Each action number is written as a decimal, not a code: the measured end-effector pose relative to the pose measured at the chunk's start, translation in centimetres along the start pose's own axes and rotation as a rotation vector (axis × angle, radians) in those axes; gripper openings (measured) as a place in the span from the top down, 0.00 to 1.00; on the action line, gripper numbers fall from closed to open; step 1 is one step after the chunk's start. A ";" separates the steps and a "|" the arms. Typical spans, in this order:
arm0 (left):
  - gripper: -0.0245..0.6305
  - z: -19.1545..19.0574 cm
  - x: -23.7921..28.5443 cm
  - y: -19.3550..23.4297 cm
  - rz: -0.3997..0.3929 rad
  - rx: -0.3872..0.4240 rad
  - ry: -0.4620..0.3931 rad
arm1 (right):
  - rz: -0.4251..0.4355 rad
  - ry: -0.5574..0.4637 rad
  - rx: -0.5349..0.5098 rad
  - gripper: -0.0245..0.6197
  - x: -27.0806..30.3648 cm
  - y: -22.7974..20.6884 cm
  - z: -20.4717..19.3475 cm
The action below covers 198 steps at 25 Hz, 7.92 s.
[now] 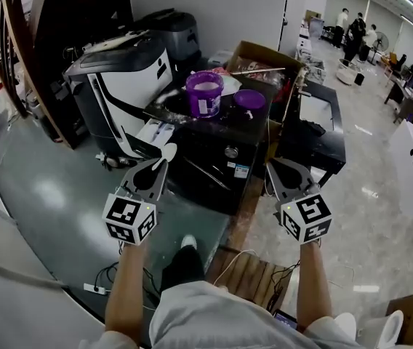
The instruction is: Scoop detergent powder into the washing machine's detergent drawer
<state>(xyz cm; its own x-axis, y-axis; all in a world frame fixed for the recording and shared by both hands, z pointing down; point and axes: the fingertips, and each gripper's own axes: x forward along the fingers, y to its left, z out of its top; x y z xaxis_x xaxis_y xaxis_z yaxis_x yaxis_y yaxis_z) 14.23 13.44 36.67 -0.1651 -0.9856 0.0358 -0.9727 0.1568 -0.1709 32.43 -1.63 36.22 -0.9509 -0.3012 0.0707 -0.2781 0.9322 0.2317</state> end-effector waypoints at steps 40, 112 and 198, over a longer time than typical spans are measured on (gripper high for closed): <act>0.94 3.5 41.9 27.8 -0.425 0.033 0.027 | -0.181 0.188 0.092 0.95 43.9 -20.1 1.3; 0.94 -15.2 48.9 11.4 -1.029 0.589 0.952 | -0.154 0.334 0.173 0.95 40.4 -24.3 -7.4; 0.94 -7.5 29.7 35.9 -0.584 -0.918 0.127 | -0.274 0.147 0.072 0.95 43.3 -4.5 2.1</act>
<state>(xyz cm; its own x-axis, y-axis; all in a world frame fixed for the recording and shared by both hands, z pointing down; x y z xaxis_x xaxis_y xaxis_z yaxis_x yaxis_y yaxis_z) -26.83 -9.72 38.99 0.3962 -0.9180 -0.0169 -0.6490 -0.2930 0.7021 -7.75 -18.47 36.21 -0.8111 -0.5639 0.1555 -0.5350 0.8226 0.1924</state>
